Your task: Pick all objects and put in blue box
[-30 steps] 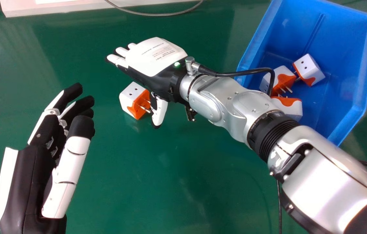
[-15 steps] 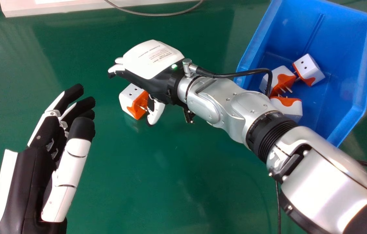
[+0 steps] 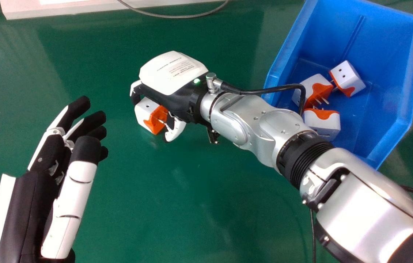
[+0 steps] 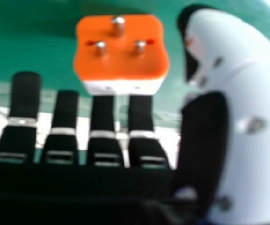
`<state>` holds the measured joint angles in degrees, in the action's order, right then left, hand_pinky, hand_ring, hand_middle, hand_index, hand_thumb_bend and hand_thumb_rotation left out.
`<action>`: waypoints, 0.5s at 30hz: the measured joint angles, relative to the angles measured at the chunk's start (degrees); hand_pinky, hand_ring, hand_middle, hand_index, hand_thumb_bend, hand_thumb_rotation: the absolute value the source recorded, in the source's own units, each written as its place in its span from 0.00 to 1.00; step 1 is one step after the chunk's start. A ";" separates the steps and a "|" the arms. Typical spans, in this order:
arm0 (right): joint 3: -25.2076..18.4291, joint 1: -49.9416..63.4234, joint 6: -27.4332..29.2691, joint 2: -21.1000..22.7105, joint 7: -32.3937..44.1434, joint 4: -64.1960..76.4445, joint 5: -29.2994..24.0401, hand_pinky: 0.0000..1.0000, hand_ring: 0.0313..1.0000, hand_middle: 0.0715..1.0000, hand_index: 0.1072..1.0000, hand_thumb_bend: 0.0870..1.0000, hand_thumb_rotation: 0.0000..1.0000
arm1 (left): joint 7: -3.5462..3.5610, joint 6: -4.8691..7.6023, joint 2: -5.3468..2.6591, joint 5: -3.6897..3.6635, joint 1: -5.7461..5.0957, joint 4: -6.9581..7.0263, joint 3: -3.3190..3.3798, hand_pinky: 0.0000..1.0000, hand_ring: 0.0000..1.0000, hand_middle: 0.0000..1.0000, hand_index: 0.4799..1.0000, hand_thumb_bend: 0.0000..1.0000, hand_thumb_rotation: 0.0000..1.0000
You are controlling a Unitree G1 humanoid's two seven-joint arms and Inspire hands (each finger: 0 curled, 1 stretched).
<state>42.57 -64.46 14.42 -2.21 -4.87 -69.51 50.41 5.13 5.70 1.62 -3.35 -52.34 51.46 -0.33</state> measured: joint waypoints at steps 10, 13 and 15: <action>1.13 0.17 2.84 0.81 -2.86 0.00 0.93 0.47 0.57 0.55 0.45 0.42 0.00 | 0.29 0.50 0.08 -1.22 -1.98 1.55 -0.47 0.82 0.87 0.87 0.81 0.76 0.82; 1.01 0.21 3.27 0.91 -3.38 0.00 0.92 0.45 0.53 0.51 0.41 0.44 0.00 | 0.43 0.58 0.09 -1.24 -2.34 1.65 -0.47 0.83 0.87 0.87 0.81 0.76 0.82; 0.95 0.29 3.29 0.92 -3.84 0.00 0.92 0.45 0.51 0.50 0.40 0.44 0.00 | 0.50 0.59 0.10 -1.24 -2.50 1.72 -0.47 0.83 0.87 0.87 0.81 0.76 0.82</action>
<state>43.52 -64.17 17.71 -1.28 -8.71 -69.51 51.33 5.63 6.29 1.72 -4.60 -54.84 53.18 -0.80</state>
